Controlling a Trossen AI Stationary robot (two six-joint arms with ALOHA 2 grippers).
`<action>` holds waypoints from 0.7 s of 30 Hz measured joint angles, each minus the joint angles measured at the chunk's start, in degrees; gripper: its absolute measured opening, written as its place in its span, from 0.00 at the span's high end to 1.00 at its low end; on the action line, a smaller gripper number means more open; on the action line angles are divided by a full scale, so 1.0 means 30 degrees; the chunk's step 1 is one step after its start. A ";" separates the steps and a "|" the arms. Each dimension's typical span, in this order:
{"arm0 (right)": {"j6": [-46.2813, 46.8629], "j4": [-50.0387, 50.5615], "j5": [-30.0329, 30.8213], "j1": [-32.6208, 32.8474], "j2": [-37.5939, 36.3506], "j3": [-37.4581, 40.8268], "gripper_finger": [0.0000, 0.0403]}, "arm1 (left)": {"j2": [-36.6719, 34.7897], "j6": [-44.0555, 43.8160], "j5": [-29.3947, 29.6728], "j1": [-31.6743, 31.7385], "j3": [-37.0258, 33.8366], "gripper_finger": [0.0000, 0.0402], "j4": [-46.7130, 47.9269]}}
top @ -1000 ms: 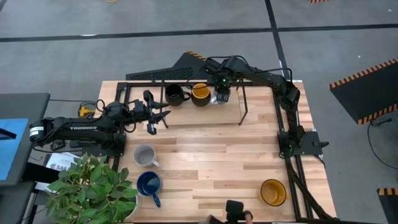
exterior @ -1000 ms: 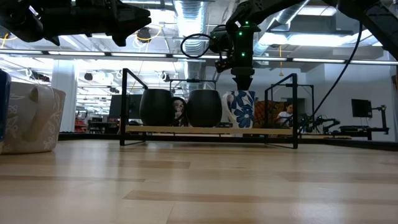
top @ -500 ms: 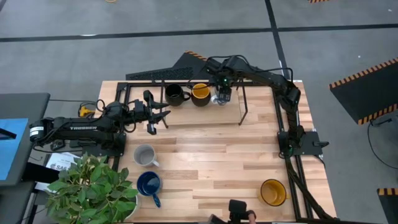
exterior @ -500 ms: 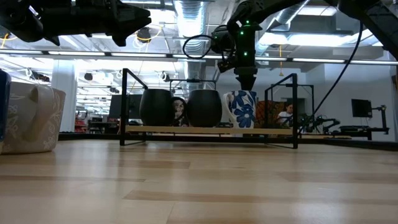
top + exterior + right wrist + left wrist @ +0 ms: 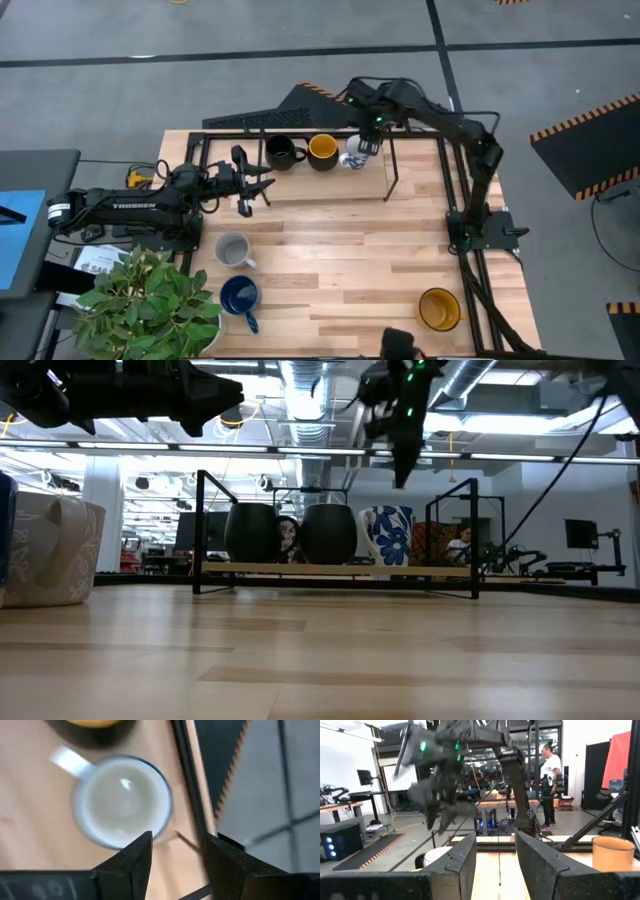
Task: Place coffee mugs
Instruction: Put the gray mug on the shelf
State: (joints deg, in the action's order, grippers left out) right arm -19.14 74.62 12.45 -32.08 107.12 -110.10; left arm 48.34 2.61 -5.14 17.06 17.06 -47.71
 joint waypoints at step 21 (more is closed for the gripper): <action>0.2727 -1.9038 -0.7208 0.5167 -1.4215 1.7980 0.52 | -0.0007 -0.0046 -0.0009 0.0005 0.0000 0.68 0.0251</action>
State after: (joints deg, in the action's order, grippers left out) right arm -10.96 17.50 -9.17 -16.57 64.47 -56.16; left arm 48.31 2.47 -5.17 17.07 17.06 -46.96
